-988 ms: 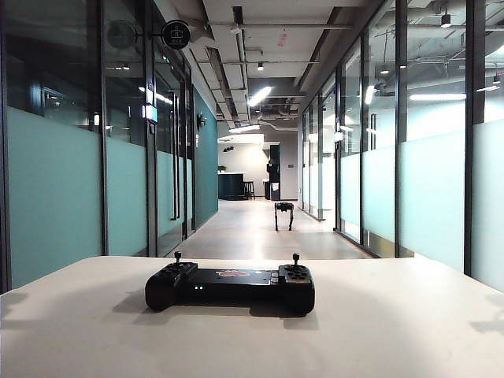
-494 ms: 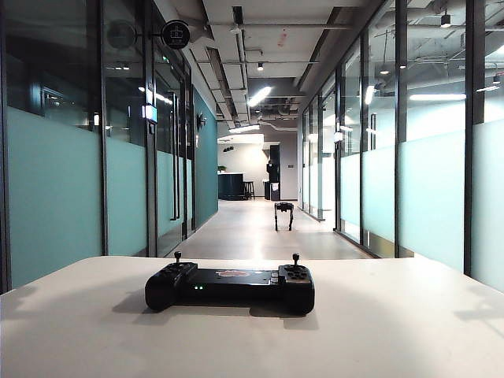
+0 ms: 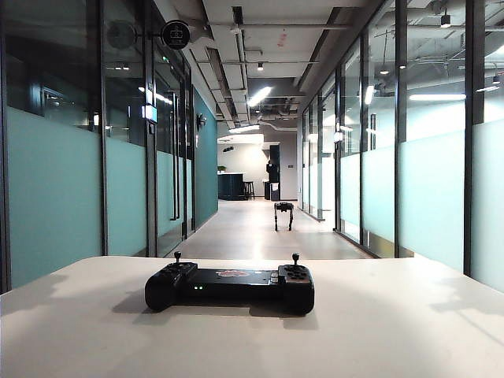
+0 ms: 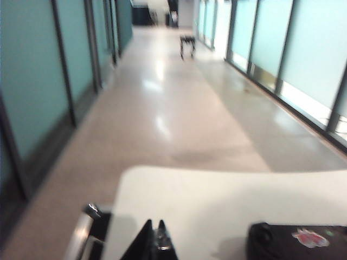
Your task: Push the left joystick on the remote control sitting on the white table backward to make the robot dog back up in a straight line until it returns close to you.
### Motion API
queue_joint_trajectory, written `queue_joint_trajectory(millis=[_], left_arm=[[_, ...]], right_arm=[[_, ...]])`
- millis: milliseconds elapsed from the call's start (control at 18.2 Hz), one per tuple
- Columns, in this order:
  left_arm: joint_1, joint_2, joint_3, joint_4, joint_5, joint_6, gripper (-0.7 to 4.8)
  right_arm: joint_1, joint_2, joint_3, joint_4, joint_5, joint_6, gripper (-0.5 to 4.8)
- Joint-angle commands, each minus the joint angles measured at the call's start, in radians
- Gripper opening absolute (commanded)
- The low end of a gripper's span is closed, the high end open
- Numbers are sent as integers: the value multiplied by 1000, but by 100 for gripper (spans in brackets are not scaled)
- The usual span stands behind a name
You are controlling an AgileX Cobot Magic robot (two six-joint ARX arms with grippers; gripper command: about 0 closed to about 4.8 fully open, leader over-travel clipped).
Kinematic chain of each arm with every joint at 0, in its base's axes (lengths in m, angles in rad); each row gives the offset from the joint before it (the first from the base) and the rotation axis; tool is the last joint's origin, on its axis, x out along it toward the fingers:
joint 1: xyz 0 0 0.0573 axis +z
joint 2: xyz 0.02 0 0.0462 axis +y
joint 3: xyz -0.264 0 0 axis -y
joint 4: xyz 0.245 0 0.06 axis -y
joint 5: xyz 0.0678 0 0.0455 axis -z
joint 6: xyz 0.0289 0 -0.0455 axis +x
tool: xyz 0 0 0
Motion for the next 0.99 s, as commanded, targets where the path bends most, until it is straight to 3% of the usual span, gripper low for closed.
queue_joint_trajectory(millis=[55,275,494,988], left_arm=[[1,98,37,50,26,-16,-6],[1,245,99,55,78,-16,-6],[0,364,141,70,129,-16,-6],[0,597,223,100,240,-17,-6]], right_arm=[[79,59,5,60,19,-3,-3],[235,141,5,79,148,-2,-3],[351,250,5,124,198,-2,-3],[399,557,7,352,196,58,-3]])
